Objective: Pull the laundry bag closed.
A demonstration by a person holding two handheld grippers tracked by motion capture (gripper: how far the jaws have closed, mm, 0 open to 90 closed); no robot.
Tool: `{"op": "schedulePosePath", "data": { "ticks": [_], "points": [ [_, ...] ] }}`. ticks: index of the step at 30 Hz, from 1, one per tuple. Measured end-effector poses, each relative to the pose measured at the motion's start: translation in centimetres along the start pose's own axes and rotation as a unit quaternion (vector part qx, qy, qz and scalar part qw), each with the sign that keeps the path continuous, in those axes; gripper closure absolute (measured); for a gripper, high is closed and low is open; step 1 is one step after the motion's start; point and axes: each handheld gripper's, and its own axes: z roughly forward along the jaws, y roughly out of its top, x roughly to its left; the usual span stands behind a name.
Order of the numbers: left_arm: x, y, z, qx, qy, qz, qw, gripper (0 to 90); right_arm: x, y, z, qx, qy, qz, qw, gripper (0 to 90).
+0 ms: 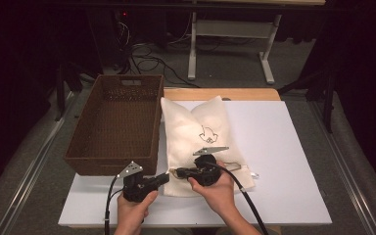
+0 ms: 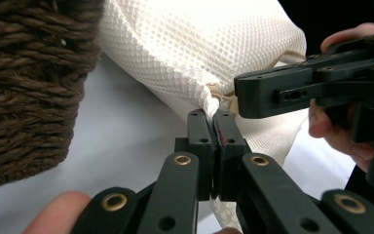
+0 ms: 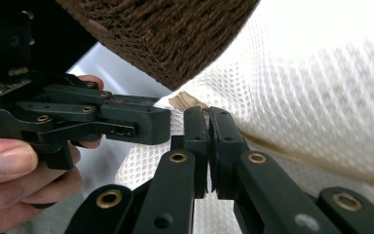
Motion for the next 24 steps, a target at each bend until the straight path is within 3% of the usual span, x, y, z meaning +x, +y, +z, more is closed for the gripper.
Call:
{"op": "schedulePosePath", "data": {
  "ticks": [3,4,5,6,7,8,9,12,14,20,24],
  "points": [
    [0.1,0.2,-0.2,-0.017,-0.001,-0.007,0.9998,88.1,-0.2,0.0,-0.6,-0.007,-0.004,0.000,1.0000,88.3],
    [0.4,0.3,-0.6,-0.033,0.006,-0.021,0.9992,88.2,-0.1,0.1,-0.8,-0.006,-0.026,-0.005,0.9996,88.4],
    [1.0,0.5,-1.3,-0.044,0.009,-0.039,0.9982,88.2,-0.2,0.1,-1.0,-0.008,-0.065,-0.020,0.9977,88.4],
    [1.0,0.5,-1.3,-0.044,0.009,-0.039,0.9982,88.2,-0.6,0.0,-1.5,-0.011,-0.093,-0.028,0.9952,88.4],
    [2.3,0.5,-2.3,-0.053,0.005,-0.057,0.9969,88.2,-1.5,0.0,-2.0,-0.016,-0.083,-0.011,0.9964,88.4],
    [2.3,0.5,-2.3,-0.053,0.005,-0.057,0.9969,88.2,-2.3,-0.1,-2.5,-0.019,-0.077,0.001,0.9969,88.3],
    [2.3,0.3,-2.1,-0.037,-0.011,-0.052,0.9979,88.1,-2.8,-0.2,-2.9,-0.017,-0.075,0.000,0.9970,88.3],
    [1.1,0.1,-1.3,-0.028,0.004,-0.024,0.9993,88.1,-2.7,-0.5,-3.3,-0.012,-0.089,-0.029,0.9955,88.3],
    [0.9,0.1,-1.1,-0.025,0.014,-0.014,0.9995,88.0,-3.1,-0.8,-3.7,-0.020,-0.084,-0.031,0.9958,88.2],
    [1.0,0.0,-1.2,-0.024,0.034,-0.011,0.9991,87.9,-3.8,-1.9,-5.0,-0.031,-0.070,-0.028,0.9967,88.1],
    [1.1,0.1,-1.4,-0.028,0.034,-0.017,0.9989,87.8,-3.8,-2.2,-5.6,-0.033,-0.068,-0.031,0.9966,88.1]
  ]
}}
